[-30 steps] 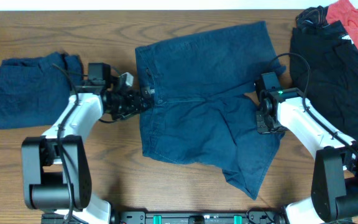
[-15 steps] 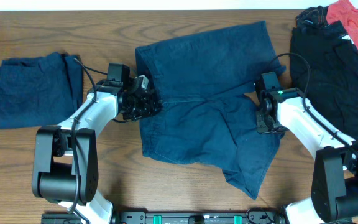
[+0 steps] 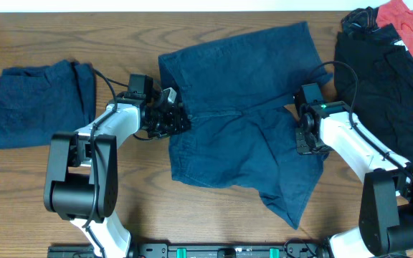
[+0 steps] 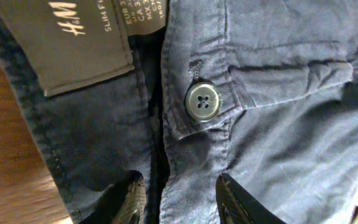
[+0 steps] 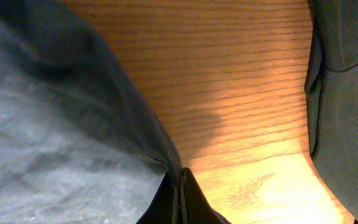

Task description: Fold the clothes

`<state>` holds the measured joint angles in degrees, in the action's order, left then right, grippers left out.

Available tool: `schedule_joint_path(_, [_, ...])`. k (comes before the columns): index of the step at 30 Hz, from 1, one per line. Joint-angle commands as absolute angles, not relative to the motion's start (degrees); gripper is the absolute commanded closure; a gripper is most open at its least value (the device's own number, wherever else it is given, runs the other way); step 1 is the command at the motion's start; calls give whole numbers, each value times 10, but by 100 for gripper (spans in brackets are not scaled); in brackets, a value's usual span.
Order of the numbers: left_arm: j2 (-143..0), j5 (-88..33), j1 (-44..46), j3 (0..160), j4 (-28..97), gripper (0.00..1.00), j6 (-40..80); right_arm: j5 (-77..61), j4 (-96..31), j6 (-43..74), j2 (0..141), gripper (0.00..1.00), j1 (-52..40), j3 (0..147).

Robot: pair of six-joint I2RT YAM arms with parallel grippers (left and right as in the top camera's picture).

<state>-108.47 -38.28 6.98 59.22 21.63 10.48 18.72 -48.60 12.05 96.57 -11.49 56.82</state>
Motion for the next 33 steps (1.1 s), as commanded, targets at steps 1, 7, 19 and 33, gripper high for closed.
schedule_joint_path(1, [-1107, -405, 77, 586, 222, 60, 101, 195, -487, 132, 962, 99, -113, 576])
schedule_joint_path(7, [-1106, -413, 77, 586, 230, 60, 102, 195, -487, 132, 962, 99, -113, 576])
schedule_joint_path(19, [-1055, -446, 63, 586, 252, 60, 116, 195, -487, 132, 962, 99, -113, 576])
schedule_joint_path(33, [-1065, -291, 79, 586, 245, 60, 116, 195, -495, 132, 962, 99, -113, 576])
